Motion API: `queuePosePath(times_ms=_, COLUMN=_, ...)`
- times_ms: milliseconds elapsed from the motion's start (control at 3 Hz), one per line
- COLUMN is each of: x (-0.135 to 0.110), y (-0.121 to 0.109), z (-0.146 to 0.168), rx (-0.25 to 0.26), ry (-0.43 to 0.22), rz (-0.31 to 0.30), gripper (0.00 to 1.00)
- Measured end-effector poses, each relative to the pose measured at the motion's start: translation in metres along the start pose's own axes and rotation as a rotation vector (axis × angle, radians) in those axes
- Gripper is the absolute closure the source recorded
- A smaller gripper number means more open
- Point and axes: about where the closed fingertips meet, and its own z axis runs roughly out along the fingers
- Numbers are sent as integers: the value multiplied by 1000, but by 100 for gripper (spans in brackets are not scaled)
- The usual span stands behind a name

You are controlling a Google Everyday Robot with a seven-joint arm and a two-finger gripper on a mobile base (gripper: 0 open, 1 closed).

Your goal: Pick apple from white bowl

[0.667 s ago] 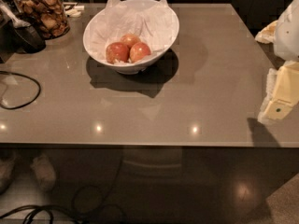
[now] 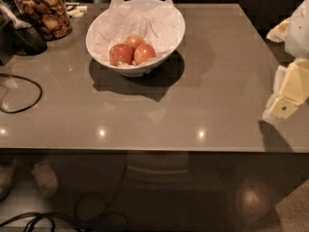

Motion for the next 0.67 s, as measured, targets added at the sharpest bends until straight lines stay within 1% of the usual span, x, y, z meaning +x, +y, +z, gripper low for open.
queuePosePath(times_ms=333, x=-12, y=-19, z=4, rx=-4, ry=-19, rz=65, gripper=0)
queuePosePath(times_ms=667, x=-23, y=-32, z=8, rx=-8, ry=-30, rz=105, gripper=0)
